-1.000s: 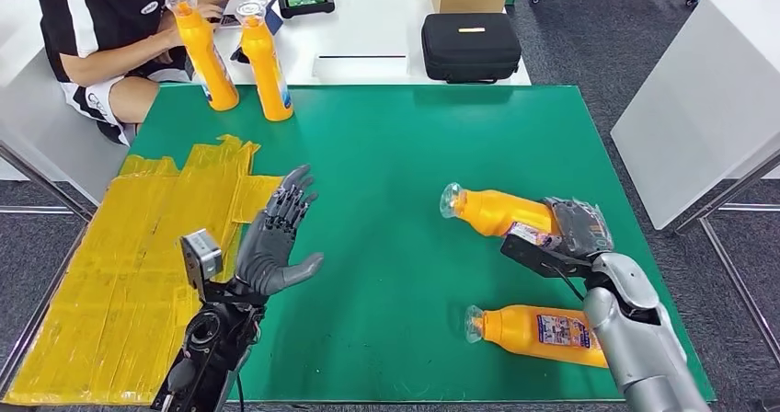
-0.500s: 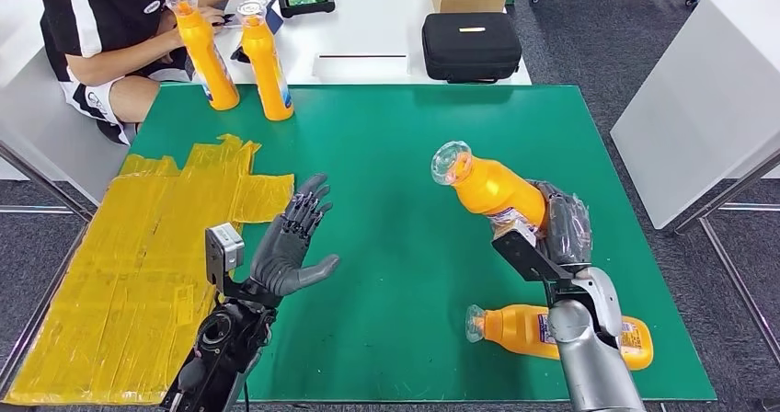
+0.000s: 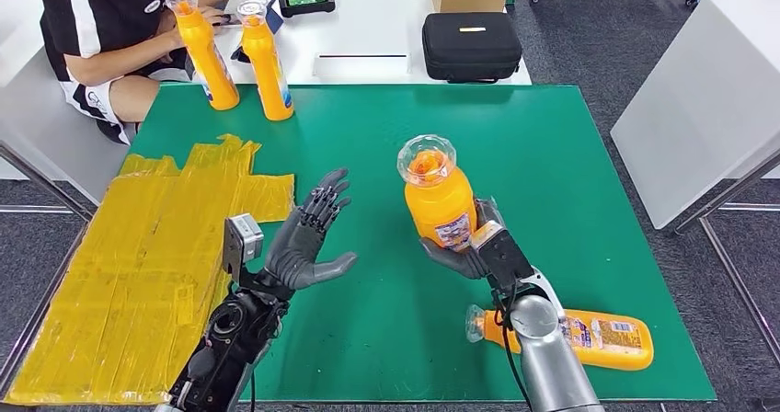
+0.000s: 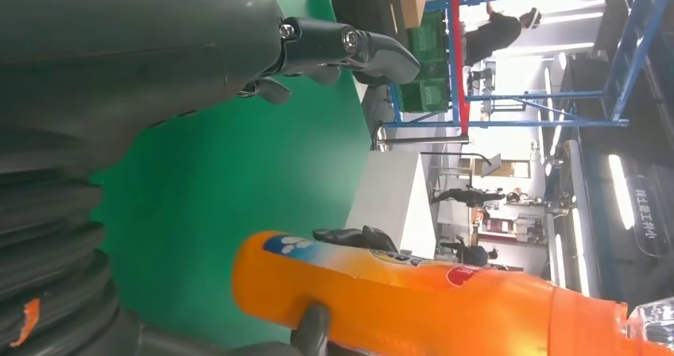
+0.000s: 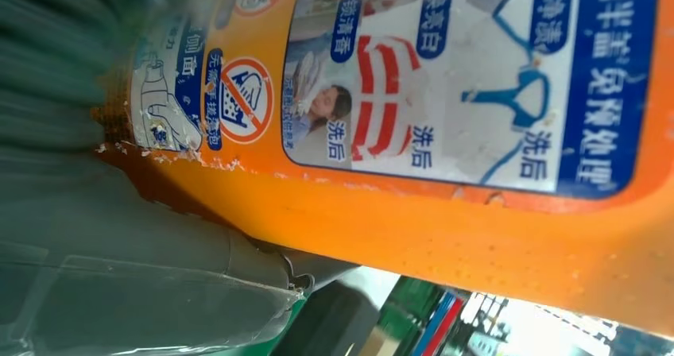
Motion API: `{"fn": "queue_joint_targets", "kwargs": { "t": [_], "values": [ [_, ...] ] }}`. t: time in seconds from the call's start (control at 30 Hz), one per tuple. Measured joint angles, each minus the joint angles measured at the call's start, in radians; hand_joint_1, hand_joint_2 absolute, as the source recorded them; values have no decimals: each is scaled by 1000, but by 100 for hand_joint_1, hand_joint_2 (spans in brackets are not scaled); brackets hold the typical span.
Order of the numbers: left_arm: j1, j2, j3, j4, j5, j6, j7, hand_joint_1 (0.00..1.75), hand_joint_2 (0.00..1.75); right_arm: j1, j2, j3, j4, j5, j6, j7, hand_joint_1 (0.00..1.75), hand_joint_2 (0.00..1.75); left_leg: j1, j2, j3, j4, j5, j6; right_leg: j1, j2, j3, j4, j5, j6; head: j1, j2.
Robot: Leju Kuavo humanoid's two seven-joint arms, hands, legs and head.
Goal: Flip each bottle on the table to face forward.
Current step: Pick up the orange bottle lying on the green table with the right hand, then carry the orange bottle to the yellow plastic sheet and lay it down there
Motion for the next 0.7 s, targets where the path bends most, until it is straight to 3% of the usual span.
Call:
{"fn": "queue_joint_targets", "kwargs": {
  "t": [0.2, 0.7],
  "values": [
    [-12, 0, -17, 16, 10, 4, -3, 0, 175, -5, 6, 58, 10, -86, 101, -20, 175, 175, 0, 0, 0, 0, 0, 0, 0, 0, 0, 0, 0, 0, 0, 0],
    [-14, 0, -35, 20, 26, 18, -5, 0, 175, -84, 19, 220, 156, -80, 132, -23, 175, 175, 0, 0, 0, 0, 0, 0, 0, 0, 0, 0, 0, 0, 0, 0]
  ]
}}
